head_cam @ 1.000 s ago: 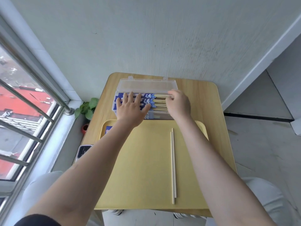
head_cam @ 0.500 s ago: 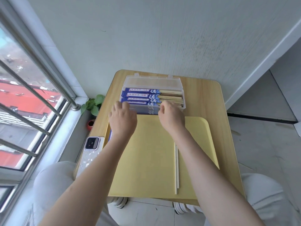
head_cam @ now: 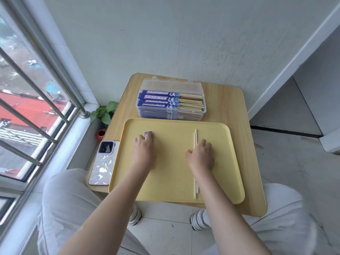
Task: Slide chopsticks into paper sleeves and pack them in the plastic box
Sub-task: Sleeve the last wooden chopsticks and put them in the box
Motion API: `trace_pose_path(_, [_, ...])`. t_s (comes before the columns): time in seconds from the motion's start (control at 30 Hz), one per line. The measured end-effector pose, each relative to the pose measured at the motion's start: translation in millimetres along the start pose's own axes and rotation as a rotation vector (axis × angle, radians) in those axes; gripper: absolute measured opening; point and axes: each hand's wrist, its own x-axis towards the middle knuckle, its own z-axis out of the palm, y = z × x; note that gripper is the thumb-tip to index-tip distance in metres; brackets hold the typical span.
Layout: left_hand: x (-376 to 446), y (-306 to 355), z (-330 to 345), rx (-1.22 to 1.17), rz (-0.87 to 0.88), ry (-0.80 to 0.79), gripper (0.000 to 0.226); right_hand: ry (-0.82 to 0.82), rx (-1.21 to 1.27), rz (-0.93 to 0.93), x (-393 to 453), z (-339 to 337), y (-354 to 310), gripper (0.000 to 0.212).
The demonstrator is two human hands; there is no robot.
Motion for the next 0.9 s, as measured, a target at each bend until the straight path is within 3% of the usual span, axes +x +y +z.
trace_pose_path(0.17, [-7, 13, -6, -0.120, -0.084, -0.027, 0.029, -0.084, 0.110, 0.042, 1, -1, 14, 0.024])
trace_pose_path(0.27, [-10, 17, -2, -0.380, -0.162, 0.003, 0.046, -0.104, 0.174, 0.042, 4, -3, 17, 0.019])
trace_pose_path(0.37, [-8, 16, -2, -0.799, -0.368, 0.009, 0.060, -0.114, 0.216, -0.006, 8, -7, 18, 0.011])
trace_pose_path(0.43, [-8, 12, -2, -0.863, -0.433, -0.012, 0.060, -0.114, 0.220, -0.075, 10, -8, 19, 0.005])
trace_pose_path(0.57, [-23, 8, -8, -0.242, -0.324, 0.040, 0.028, -0.058, 0.178, -0.207, 12, -6, 20, 0.012])
trace_pose_path(0.67, [-26, 1, -8, 0.096, -0.010, 0.082, 0.033, -0.037, 0.109, -0.263, 9, -3, 22, 0.011])
trace_pose_path(0.77, [-21, 2, -4, 0.195, 0.345, -0.110, 0.051, -0.023, 0.063, -0.294, 7, -2, 24, 0.011])
trace_pose_path(0.83, [-18, 4, -2, 0.184, 0.401, -0.191, 0.047, -0.016, 0.033, -0.312, 7, -3, 26, 0.009])
trace_pose_path(0.9, [-15, 6, 1, 0.205, 0.396, -0.167, 0.040, -0.012, -0.009, -0.331, 8, -5, 28, 0.009])
